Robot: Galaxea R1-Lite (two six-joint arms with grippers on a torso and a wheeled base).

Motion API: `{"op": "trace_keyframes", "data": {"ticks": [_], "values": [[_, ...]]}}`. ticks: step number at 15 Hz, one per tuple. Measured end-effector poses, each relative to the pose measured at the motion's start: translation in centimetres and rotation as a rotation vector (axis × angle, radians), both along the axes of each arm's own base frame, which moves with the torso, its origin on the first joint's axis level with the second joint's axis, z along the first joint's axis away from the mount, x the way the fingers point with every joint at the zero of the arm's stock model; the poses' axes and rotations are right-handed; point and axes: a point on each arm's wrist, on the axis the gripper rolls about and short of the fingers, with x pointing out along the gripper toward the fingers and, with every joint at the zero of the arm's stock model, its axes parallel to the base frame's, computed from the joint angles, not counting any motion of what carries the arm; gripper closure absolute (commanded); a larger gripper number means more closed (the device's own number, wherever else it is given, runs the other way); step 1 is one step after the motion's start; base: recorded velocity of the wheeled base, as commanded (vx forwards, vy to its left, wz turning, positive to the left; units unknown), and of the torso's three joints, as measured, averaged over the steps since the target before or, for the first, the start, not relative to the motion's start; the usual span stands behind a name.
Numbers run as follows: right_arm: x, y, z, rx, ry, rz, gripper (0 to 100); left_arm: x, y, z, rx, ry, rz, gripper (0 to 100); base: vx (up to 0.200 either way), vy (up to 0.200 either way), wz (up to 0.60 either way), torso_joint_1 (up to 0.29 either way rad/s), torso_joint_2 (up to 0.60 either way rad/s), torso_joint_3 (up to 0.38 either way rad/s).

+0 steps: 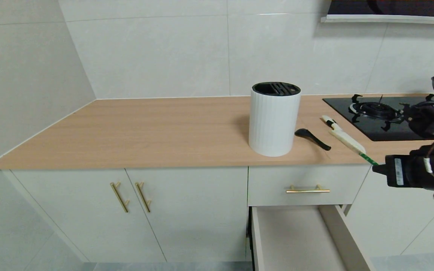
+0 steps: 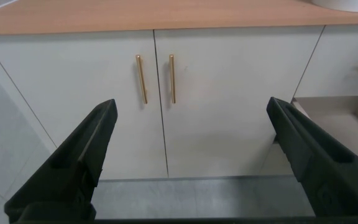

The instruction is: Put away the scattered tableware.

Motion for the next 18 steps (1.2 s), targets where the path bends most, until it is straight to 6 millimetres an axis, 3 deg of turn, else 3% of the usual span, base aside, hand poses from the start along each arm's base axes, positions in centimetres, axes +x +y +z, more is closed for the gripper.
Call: {"op": "trace_keyframes", "data": {"ticks": [2,5,11,18], "values": [[-2.9,-0.3,0.8,0.064,0.063,0.135,100,0.0,0.0,0.0,0.0,0.0,0.001,0,0.0,0.0,0.0,0.0,0.0,0.0],[-4.6,-0.7,1.1,0.048,0.062,0.212,100,0.0,0.0,0.0,0.0,0.0,0.0,0,0.0,0.0,0.0,0.0,0.0,0.0],[-5.1,-0.3,0.5,0.041,0.08,0.249,100,0.0,0.0,0.0,0.0,0.0,0.001,0,0.0,0.0,0.0,0.0,0.0,0.0],[-3.5,0.7,-1.9,0.018,0.104,0.265,100,0.0,0.0,0.0,0.0,-0.001,0.0,0,0.0,0.0,0.0,-0.031,0.08,0.043]]}}
